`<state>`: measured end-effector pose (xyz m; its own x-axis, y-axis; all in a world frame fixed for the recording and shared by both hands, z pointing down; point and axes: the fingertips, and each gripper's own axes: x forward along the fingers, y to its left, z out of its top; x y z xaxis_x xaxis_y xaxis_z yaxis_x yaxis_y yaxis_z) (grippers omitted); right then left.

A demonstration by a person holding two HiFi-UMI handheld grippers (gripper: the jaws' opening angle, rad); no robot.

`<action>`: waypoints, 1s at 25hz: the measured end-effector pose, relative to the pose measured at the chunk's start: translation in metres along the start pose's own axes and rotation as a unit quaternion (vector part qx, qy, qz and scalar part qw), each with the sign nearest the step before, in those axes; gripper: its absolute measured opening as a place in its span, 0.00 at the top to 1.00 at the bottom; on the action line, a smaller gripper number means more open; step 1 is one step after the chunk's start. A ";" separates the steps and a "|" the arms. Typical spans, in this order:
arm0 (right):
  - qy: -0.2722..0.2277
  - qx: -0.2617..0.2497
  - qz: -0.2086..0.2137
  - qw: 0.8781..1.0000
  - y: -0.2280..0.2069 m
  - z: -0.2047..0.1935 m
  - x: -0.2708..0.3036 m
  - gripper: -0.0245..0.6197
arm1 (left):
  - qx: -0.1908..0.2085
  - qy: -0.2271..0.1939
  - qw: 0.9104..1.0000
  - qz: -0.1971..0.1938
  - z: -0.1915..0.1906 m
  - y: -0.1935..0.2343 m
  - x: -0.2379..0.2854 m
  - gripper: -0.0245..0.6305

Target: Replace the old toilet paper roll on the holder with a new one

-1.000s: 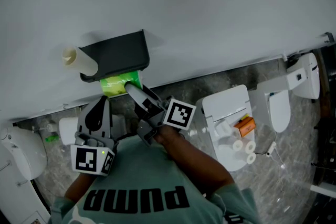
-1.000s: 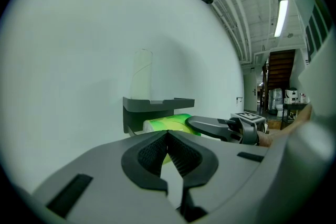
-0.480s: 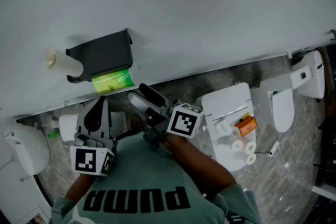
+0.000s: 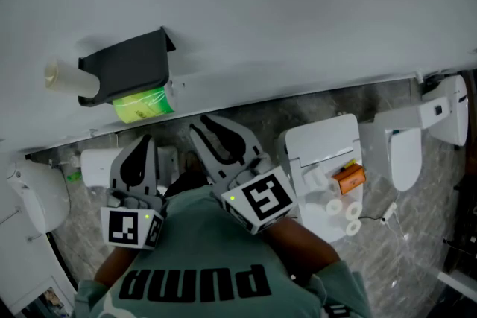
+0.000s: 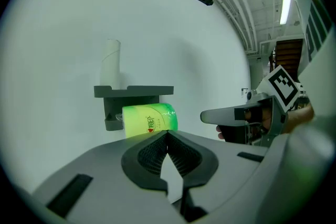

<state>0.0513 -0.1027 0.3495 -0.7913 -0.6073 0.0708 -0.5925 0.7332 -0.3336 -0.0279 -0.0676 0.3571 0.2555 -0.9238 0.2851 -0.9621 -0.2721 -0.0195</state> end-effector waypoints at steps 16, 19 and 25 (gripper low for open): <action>0.043 -0.117 -0.007 0.992 0.009 -0.015 -0.041 0.95 | 0.001 -0.022 1.000 0.000 -0.005 -0.043 -0.015 0.96; 0.037 -0.121 -0.022 0.992 0.012 -0.013 -0.053 0.95 | 0.014 -0.027 0.999 -0.018 -0.001 -0.053 -0.019 0.96; 0.007 -0.104 -0.055 0.993 0.034 -0.016 -0.077 0.95 | 0.025 -0.029 0.998 -0.042 -0.011 -0.068 -0.052 0.96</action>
<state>0.0894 -0.0262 0.3472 -0.7215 -0.6837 0.1099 -0.6924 0.7110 -0.1227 0.0230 0.0021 0.3546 0.3408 -0.9109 0.2326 -0.9316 -0.3605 -0.0470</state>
